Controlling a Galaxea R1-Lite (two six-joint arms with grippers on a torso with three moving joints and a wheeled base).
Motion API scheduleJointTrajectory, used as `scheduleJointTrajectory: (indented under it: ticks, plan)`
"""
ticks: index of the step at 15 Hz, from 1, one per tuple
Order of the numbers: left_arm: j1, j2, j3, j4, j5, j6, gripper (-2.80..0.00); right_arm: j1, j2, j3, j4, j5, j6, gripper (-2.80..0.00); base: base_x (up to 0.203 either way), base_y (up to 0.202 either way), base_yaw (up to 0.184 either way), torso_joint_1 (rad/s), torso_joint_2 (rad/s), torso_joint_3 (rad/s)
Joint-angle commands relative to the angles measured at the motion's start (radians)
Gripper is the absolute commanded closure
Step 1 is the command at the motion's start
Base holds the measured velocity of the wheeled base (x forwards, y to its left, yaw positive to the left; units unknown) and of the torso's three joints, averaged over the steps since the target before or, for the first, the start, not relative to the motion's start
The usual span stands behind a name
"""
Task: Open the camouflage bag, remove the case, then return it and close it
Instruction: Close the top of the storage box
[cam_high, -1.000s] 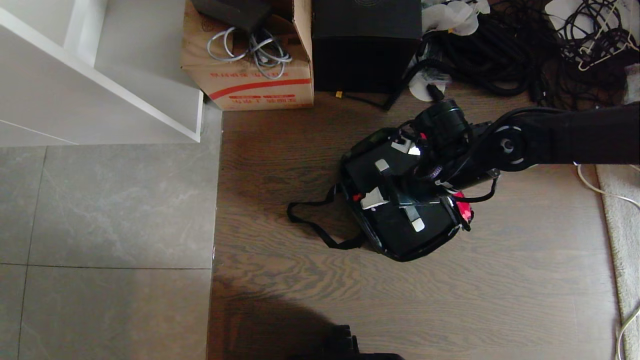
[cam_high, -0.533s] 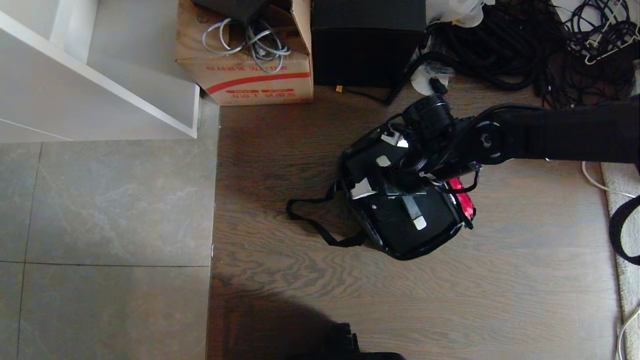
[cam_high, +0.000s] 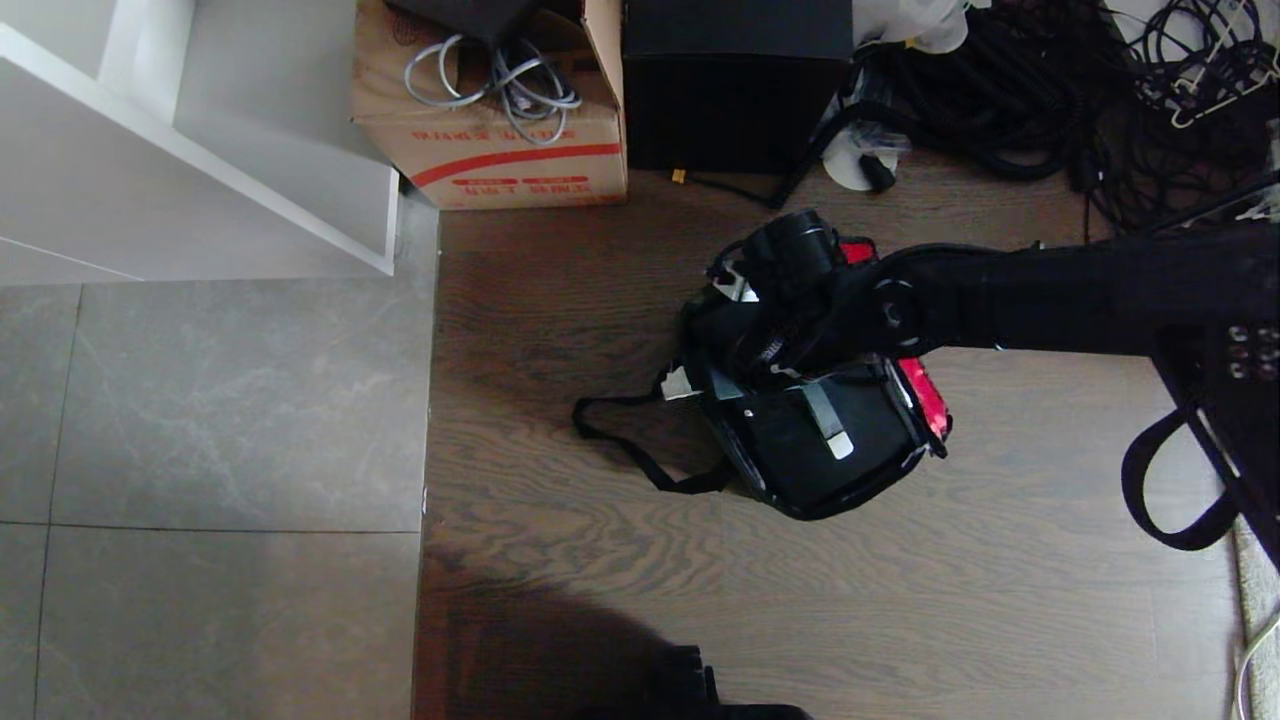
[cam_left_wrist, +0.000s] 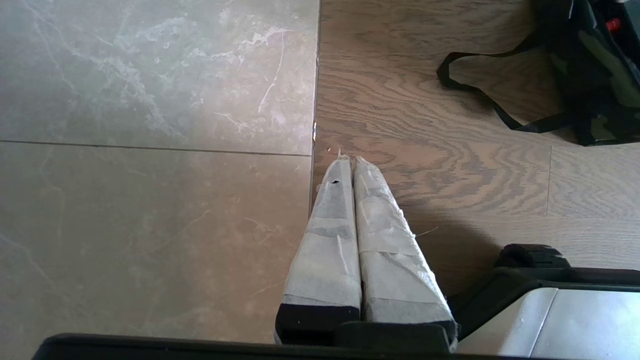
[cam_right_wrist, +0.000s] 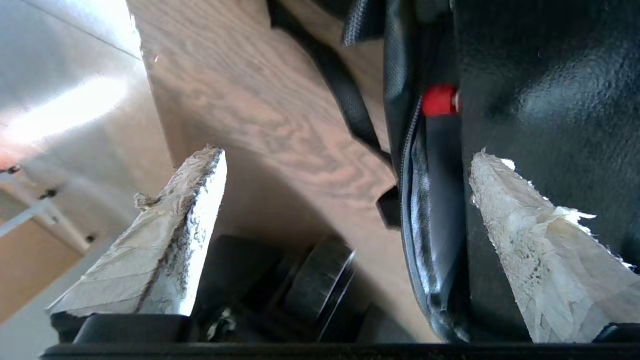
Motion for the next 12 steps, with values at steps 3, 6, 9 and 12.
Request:
scheduleJointTrajectory:
  ticks: [3,6,9,12]
  plan:
    - [0.000,0.000,-0.001,0.000,0.000,0.000,0.00,0.030,-0.018,0.068,-0.074,-0.010,-0.038,-2.80,0.000,0.000,0.000,0.000,0.00,0.000]
    - [0.000,0.000,0.000,0.000,0.000,0.000,0.00,0.078,-0.020,0.095,-0.132,-0.028,-0.035,-2.80,0.000,0.000,0.000,0.000,0.00,0.000]
    - [0.000,0.000,0.001,0.000,0.000,0.000,0.00,0.107,0.025,0.114,-0.229,-0.153,-0.035,-2.80,0.000,0.000,0.000,0.000,0.00,0.000]
    - [0.000,0.000,0.000,0.000,0.000,0.000,0.00,0.109,0.065,0.118,-0.285,-0.207,-0.048,-2.80,0.000,0.000,0.000,0.000,0.00,0.000]
